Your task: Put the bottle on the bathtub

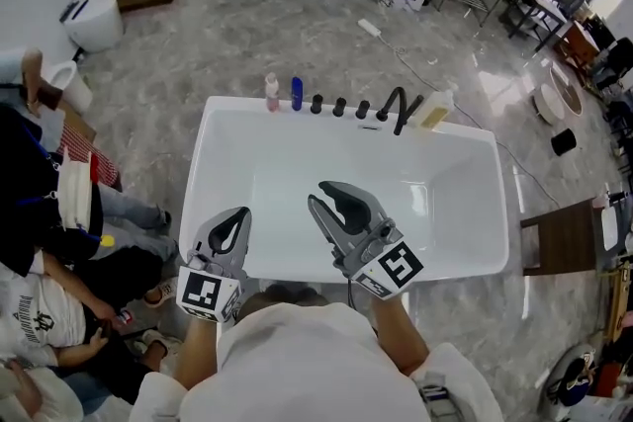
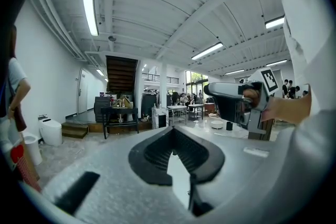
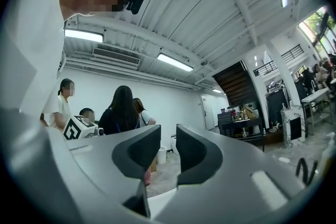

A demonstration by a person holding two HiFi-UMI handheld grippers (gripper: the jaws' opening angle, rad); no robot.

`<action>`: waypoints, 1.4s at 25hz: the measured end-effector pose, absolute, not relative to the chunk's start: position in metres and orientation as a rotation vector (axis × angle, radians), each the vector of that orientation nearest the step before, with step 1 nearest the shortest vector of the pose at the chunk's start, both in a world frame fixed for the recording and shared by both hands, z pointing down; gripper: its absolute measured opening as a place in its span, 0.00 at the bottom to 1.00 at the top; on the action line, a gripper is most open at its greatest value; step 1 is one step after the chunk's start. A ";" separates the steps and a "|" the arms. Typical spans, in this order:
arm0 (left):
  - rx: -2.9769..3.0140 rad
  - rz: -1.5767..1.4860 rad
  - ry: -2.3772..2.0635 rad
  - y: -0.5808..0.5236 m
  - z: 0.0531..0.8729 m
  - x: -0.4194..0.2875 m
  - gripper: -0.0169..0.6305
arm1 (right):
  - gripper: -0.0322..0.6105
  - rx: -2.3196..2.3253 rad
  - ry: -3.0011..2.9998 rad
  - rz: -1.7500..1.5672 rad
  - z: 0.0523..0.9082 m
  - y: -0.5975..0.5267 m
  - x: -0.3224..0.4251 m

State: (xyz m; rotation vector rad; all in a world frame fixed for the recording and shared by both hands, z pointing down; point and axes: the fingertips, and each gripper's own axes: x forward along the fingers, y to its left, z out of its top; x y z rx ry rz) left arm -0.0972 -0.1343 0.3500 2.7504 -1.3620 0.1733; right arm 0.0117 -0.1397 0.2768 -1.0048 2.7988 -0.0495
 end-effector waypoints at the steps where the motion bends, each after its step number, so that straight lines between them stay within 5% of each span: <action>1: 2.749 0.167 -1.362 -0.133 0.350 -0.098 0.04 | 0.18 -1.002 2.798 -0.052 0.277 -0.139 0.011; 6: 2.747 0.153 -1.355 -0.134 0.347 -0.099 0.04 | 0.05 -0.992 2.794 -0.070 0.274 -0.136 0.012; 35: 2.720 0.223 -1.392 -0.137 0.348 -0.102 0.04 | 0.06 -0.985 2.827 -0.087 0.286 -0.133 0.028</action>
